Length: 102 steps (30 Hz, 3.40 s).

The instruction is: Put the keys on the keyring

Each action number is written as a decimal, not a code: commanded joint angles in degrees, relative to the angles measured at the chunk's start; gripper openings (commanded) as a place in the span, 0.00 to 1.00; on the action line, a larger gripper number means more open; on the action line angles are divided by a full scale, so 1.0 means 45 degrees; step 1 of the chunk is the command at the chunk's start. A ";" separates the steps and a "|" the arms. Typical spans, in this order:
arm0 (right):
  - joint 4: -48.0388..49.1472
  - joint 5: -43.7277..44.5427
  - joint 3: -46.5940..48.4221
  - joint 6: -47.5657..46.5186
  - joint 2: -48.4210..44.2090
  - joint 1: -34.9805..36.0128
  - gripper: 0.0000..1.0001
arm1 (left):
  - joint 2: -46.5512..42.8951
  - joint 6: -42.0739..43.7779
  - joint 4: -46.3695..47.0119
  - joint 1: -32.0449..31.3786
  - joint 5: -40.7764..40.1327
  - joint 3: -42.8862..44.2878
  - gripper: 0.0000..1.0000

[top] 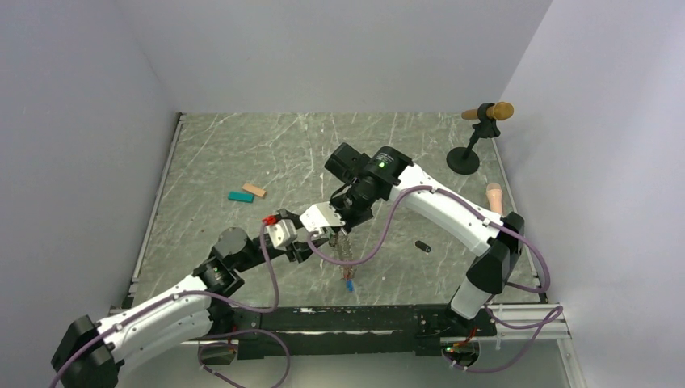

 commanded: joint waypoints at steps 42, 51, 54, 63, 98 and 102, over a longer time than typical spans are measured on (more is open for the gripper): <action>0.0637 -0.1925 0.1047 0.1796 -0.0279 -0.0503 0.00 | 0.3316 -0.0738 0.6263 -0.1327 -0.1772 -0.0815 0.38; 0.0625 -0.2296 0.1040 0.1823 -0.0163 -0.0502 0.00 | 0.3034 -0.0738 0.5925 -0.1323 -0.1451 -0.0583 0.34; 0.0629 -0.2411 0.1098 0.1833 -0.0121 -0.0530 0.00 | 0.3187 -0.0793 0.5925 -0.1310 -0.1299 -0.0484 0.31; 0.0649 -0.2598 0.1092 0.1873 -0.0023 -0.0517 0.00 | 0.3505 -0.0877 0.6077 -0.1312 -0.1130 -0.0344 0.27; 0.0622 -0.2879 0.1236 0.2016 -0.0013 -0.0693 0.00 | 0.2903 -0.1452 0.5854 -0.1311 -0.1427 -0.0489 0.37; 0.0640 -0.2919 0.1169 0.2029 -0.0078 -0.0729 0.00 | 0.3204 -0.1510 0.5972 -0.1318 -0.1408 -0.0411 0.37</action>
